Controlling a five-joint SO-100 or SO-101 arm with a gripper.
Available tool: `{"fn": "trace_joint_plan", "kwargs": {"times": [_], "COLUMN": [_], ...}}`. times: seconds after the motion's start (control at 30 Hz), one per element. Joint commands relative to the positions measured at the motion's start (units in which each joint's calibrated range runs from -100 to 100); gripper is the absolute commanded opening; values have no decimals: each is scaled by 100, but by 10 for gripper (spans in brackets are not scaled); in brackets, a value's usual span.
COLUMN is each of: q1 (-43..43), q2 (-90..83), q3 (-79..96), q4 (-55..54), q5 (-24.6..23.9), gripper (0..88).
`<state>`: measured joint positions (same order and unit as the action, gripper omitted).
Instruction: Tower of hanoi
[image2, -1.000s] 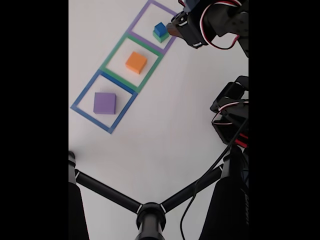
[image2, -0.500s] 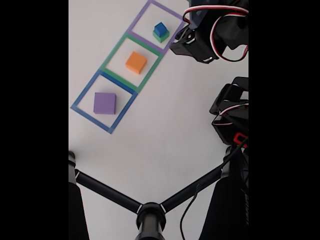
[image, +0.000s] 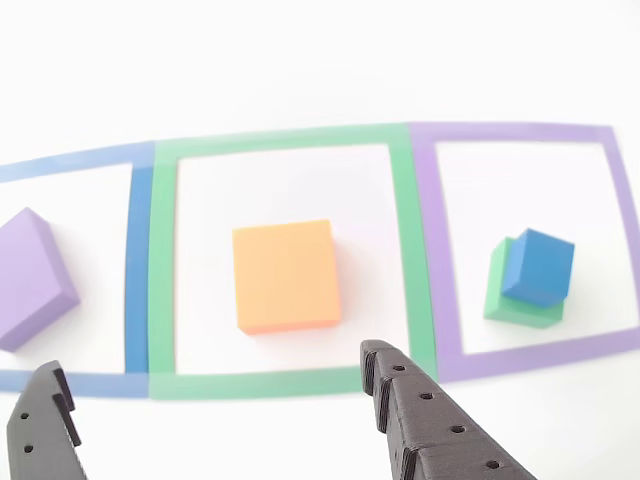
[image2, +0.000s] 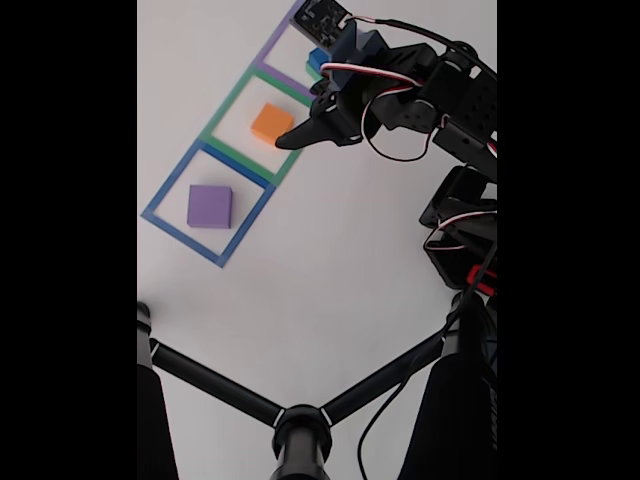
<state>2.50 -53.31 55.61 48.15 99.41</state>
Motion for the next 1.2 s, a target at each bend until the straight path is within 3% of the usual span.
{"fn": "trace_joint_plan", "kwargs": {"times": [0.0, 0.47, 0.9, 1.17], "q1": [86, 412, 412, 335], "q2": [-91, 935, 3026, 4229], "q3": [702, 2857, 3202, 2920], "q4": [-1326, -5358, -7957, -8937], "q5": [59, 59, 59, 59], "gripper": [386, 395, 387, 378]}}
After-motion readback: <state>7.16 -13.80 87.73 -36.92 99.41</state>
